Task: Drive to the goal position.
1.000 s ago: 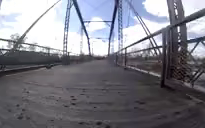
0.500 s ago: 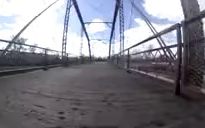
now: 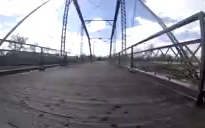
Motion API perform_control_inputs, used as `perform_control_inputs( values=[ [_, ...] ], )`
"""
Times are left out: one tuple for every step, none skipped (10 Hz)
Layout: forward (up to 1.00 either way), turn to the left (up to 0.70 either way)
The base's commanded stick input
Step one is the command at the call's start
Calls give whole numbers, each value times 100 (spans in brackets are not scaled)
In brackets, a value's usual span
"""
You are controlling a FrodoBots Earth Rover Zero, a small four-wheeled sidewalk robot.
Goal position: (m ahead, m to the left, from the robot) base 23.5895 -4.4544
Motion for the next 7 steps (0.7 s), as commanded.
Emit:
perform_control_inputs(
  values=[
    [100, 0],
    [100, 0],
    [100, 0],
    [100, 0],
    [100, 0],
    [100, 0],
    [100, 0]
  ],
)
